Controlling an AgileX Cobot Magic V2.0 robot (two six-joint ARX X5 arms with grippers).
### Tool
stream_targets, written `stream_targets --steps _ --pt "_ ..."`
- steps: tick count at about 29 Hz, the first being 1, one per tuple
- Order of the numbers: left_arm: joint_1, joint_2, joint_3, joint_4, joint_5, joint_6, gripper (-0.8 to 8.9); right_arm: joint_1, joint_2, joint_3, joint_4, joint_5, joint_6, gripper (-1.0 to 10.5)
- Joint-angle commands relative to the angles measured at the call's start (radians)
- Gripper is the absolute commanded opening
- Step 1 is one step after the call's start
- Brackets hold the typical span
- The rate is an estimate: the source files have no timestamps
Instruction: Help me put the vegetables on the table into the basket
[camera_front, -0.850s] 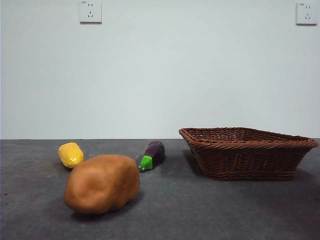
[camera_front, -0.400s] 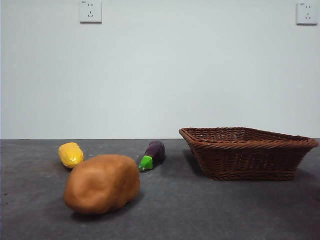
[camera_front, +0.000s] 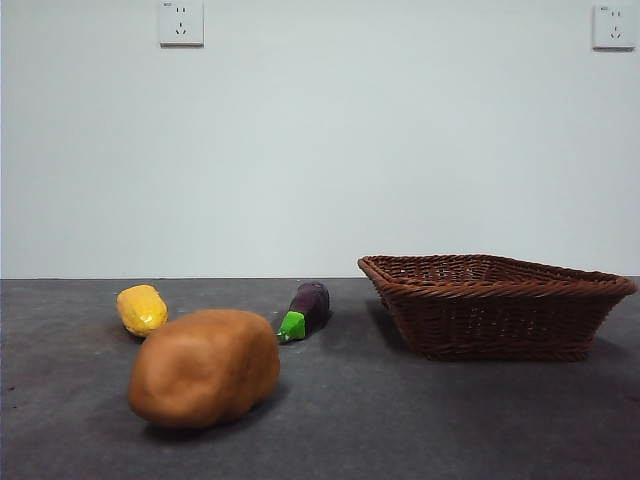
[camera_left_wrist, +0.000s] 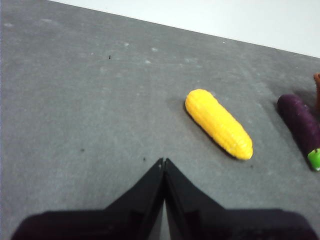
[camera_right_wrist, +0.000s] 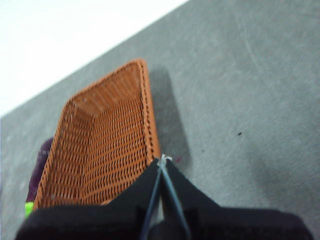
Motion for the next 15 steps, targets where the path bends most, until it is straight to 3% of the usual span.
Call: stream_targets --steps 1,6,12,15 --pt "0.003 0.087 0.058 -0.001 0.019 -0.010 -0.06 0.001 0.122 0.060 0.004 -0.037 -0.034 -0.1" --pt "0.003 0.285 0.202 -0.037 0.092 -0.009 -0.05 0.001 0.361 0.218 -0.116 -0.064 -0.037 0.0" --pt "0.000 0.621 0.422 -0.087 0.291 -0.013 -0.04 0.001 0.647 0.465 -0.284 -0.091 -0.069 0.0" --pt "0.000 0.726 0.486 -0.097 0.385 -0.014 -0.04 0.001 0.740 0.563 -0.303 -0.185 -0.140 0.1"
